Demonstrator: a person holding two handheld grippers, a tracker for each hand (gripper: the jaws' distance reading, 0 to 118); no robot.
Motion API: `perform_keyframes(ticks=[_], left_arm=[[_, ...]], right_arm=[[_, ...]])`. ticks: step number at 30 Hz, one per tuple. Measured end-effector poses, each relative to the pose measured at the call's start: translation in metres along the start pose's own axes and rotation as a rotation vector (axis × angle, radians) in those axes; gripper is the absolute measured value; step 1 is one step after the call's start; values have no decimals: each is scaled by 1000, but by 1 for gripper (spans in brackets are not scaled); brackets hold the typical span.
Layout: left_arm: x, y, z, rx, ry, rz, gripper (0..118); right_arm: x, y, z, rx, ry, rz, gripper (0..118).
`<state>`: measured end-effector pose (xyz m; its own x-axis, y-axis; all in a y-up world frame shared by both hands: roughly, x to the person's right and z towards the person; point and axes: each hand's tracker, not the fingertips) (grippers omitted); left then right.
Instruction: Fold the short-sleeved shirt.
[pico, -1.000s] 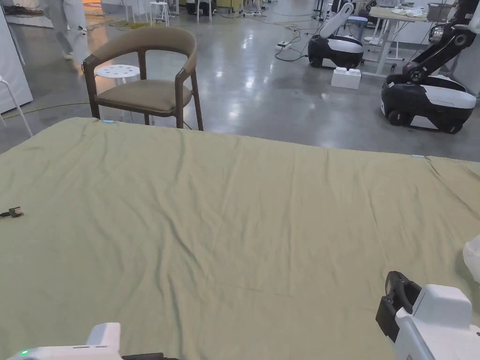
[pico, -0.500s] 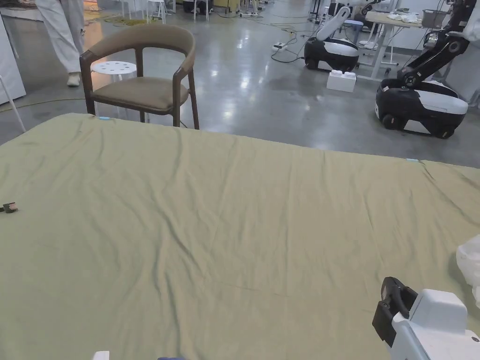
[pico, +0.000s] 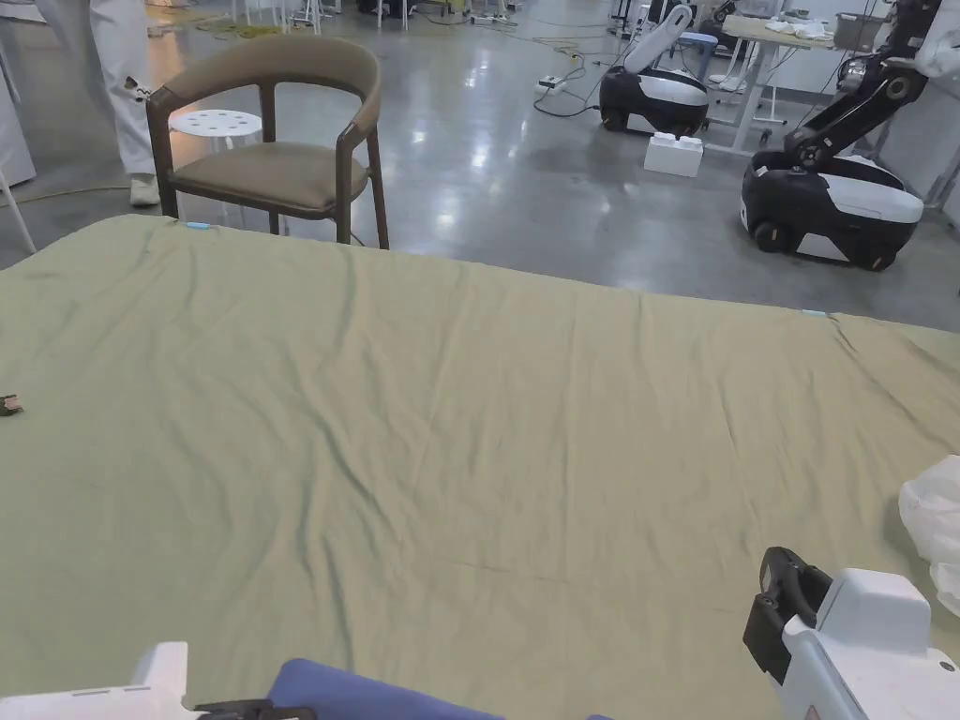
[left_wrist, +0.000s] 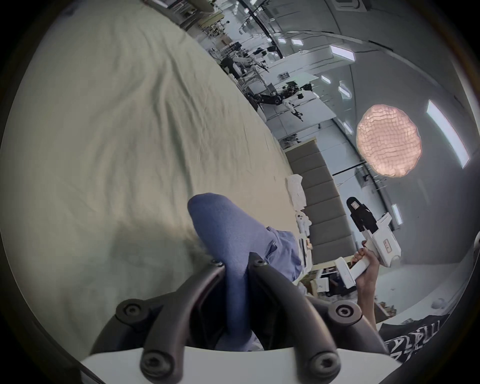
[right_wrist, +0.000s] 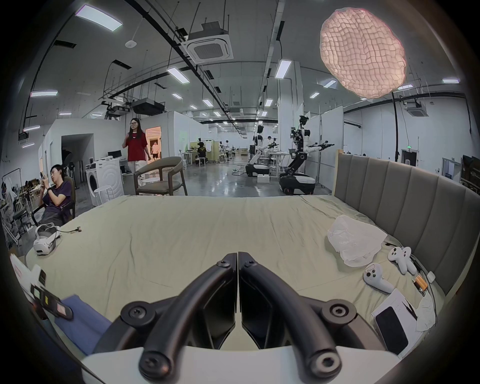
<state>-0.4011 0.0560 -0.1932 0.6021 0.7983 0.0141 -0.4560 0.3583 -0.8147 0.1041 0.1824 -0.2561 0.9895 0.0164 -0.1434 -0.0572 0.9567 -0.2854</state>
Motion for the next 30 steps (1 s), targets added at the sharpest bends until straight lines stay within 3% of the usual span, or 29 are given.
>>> perform_keyframes(ticks=[6,10,17,30], left_arm=[[57,32,55,20,296,-155,9],[105,34,54,2,441,-240,9],[176,12,3,-59,448,-301,9],[218,-39,-138,-249,367,-320,10]], right_arm=[[0,-1,-2,-1,11,3,0],[-3,-5,-6,-5,25,-7,0],[-2,-13,-10,-16,29,-30,0],[19,-26,-4,-43,-12,-54,0]])
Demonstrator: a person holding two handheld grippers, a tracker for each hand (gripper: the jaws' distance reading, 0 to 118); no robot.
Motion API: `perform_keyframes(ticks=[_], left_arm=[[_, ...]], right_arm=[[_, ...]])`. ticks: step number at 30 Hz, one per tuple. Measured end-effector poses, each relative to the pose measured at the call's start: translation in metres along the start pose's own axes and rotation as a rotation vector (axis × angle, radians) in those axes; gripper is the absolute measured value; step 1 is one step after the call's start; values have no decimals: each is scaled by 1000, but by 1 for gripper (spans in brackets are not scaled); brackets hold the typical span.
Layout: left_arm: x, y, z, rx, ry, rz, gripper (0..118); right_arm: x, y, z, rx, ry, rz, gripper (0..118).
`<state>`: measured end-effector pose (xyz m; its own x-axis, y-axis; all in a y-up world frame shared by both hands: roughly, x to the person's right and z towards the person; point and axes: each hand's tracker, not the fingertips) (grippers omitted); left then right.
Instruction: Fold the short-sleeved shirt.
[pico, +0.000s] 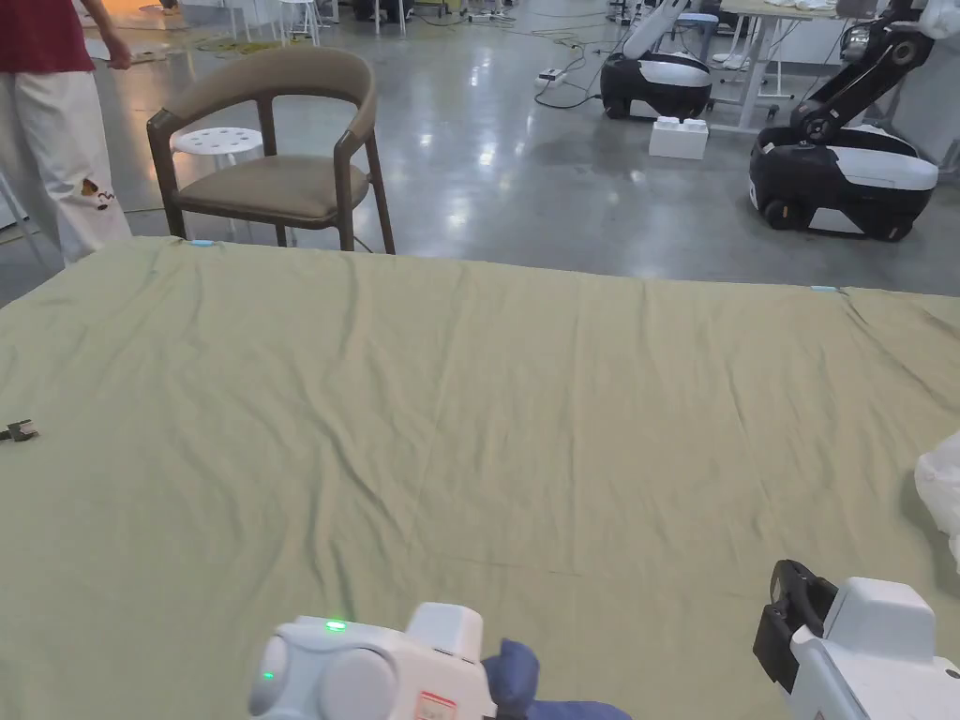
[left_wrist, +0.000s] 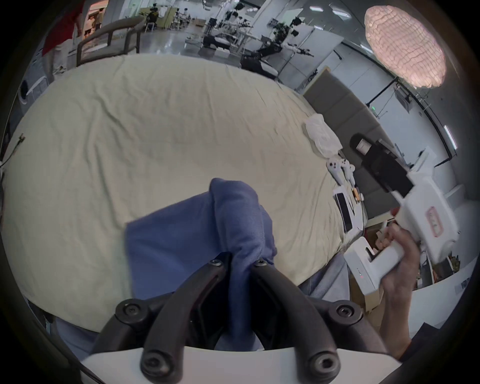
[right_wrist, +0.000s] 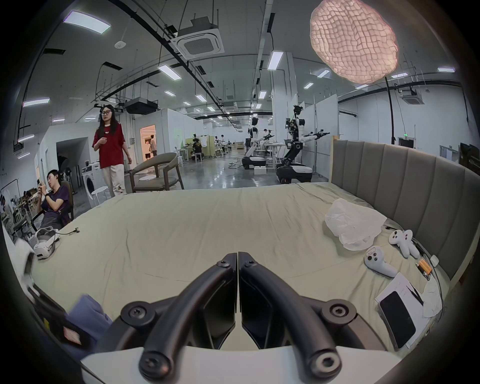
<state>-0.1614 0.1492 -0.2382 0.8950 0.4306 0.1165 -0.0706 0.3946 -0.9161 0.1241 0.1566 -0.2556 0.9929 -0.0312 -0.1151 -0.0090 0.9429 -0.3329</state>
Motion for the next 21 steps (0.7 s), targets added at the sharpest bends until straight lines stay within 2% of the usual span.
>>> perform_keyframes(ticks=[3,7,10,12,13,14,15,17,18,19,20,21], left_arm=[[16,-3,-37,-49,33,-34,10],[20,-8,-74,-87,45,6,12],[16,-12,-82,-84,22,37,38],[14,-14,-75,-78,-51,67,42],[15,-13,-68,-75,-62,50,50],[16,-13,-61,-44,-69,43,64],[16,-13,-52,-8,-84,42,67],[13,-11,-38,32,-125,66,63],[9,-12,-34,50,-141,78,56],[4,-13,-32,68,-156,91,45],[0,-13,-34,72,-153,94,26],[-3,-15,-39,64,-144,89,16]], right_arm=[[5,-2,4,-7,-14,-1,0],[10,-5,8,-11,-27,-1,0],[14,-7,10,-18,-34,-5,0],[15,-8,10,-21,-36,-9,0],[16,-8,10,-21,-38,-10,0],[16,-8,11,-22,-40,-12,0],[16,-8,11,-22,-43,-15,0],[17,-7,12,-19,-44,-21,0],[17,-6,13,-16,-45,-20,0],[17,-6,13,-14,-47,-16,0],[17,-5,14,-13,-48,-14,0],[17,-4,15,-11,-48,-12,0]])
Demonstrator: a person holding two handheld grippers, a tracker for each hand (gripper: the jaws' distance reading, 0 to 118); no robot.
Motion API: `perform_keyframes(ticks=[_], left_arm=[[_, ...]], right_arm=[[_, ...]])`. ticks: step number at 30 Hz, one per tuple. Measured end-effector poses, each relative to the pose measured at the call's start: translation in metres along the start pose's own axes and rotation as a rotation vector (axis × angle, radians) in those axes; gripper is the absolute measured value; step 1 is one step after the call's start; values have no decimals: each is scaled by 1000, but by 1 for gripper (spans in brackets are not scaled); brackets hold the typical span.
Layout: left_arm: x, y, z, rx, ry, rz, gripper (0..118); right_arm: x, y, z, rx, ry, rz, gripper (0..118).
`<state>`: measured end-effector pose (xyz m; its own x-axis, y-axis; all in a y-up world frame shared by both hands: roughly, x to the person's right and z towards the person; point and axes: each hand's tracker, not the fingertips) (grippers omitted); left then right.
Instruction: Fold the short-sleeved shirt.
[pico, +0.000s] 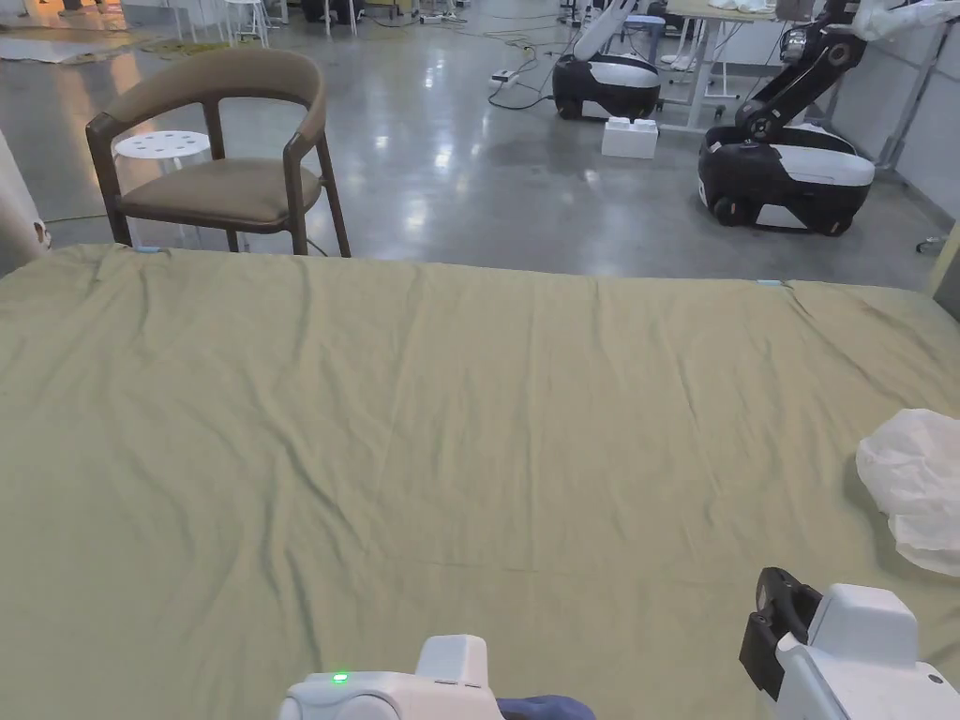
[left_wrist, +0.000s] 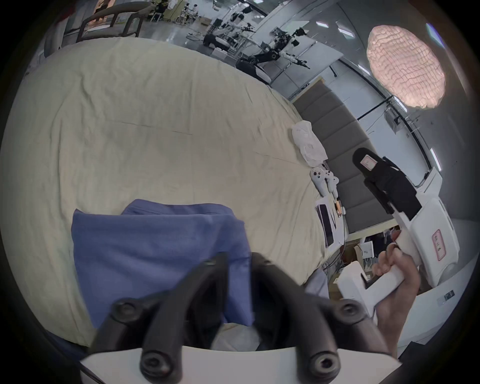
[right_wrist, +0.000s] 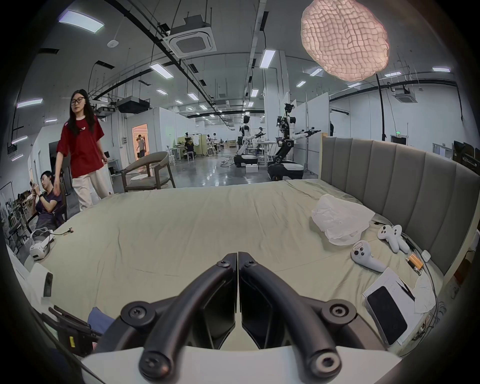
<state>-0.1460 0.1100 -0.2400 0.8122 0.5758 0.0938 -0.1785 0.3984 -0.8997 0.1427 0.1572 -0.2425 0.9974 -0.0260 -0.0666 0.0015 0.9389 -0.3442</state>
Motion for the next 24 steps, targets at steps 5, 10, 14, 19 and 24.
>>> perform_keyframes(ticks=[5,10,14,19,24], left_arm=[[-13,-12,-32,-94,-76,60,5],[-13,-26,-68,-106,-181,88,4],[-13,-38,-92,-123,-59,-2,2],[-14,-38,-83,-87,-92,16,2],[-7,-20,-37,37,-69,-68,2]], right_arm=[[-2,1,1,2,-1,11,0],[-2,-1,0,-8,-5,17,0],[-1,-1,1,-8,-9,17,0],[-2,2,2,-1,-8,24,0],[-8,4,-2,4,5,28,0]])
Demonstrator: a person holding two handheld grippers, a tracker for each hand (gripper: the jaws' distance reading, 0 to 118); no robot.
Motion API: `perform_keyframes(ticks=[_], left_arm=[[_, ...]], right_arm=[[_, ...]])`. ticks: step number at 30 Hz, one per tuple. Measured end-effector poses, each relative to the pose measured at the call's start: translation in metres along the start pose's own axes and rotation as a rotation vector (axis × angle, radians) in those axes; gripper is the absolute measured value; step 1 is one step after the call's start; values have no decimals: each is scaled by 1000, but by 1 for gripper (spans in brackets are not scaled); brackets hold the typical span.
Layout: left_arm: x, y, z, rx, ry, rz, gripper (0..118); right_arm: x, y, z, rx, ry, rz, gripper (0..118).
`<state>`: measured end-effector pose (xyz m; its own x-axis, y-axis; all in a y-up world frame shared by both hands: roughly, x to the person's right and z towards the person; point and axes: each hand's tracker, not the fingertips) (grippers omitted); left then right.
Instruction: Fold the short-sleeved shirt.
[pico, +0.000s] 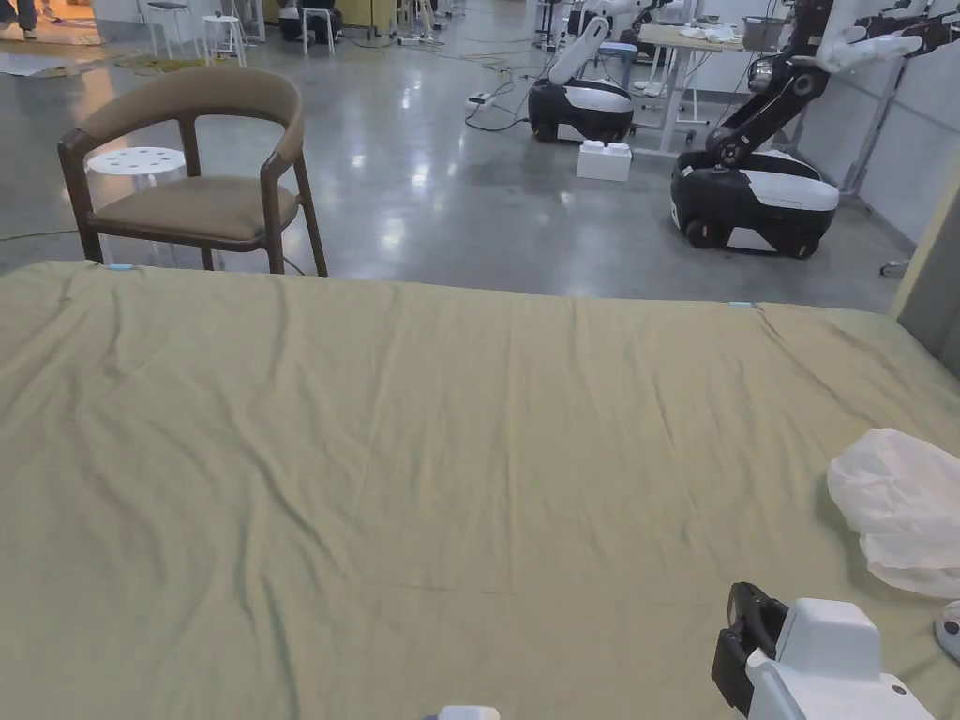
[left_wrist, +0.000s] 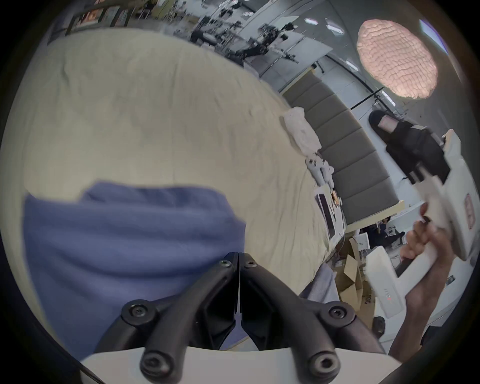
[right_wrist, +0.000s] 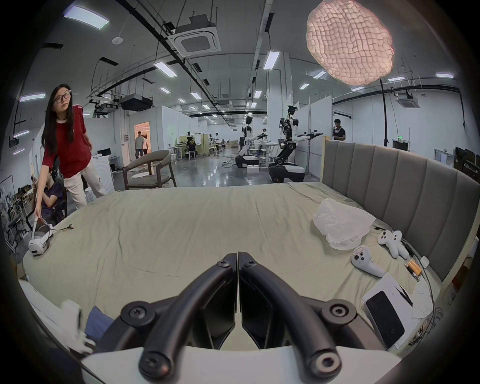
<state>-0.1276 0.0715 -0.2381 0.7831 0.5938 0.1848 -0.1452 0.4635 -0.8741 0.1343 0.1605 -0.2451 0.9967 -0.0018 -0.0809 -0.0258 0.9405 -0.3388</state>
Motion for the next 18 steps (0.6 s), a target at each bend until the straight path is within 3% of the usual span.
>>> perform_keyframes(ticks=[3,8,18], left_arm=[[5,18,38,134,78,-85,2],[10,44,95,405,350,-260,2],[-3,68,161,865,703,-352,2]], right_arm=[[-7,4,-2,16,12,-1,0],[-20,18,-5,62,25,3,0],[-44,54,-4,217,-5,43,0]])
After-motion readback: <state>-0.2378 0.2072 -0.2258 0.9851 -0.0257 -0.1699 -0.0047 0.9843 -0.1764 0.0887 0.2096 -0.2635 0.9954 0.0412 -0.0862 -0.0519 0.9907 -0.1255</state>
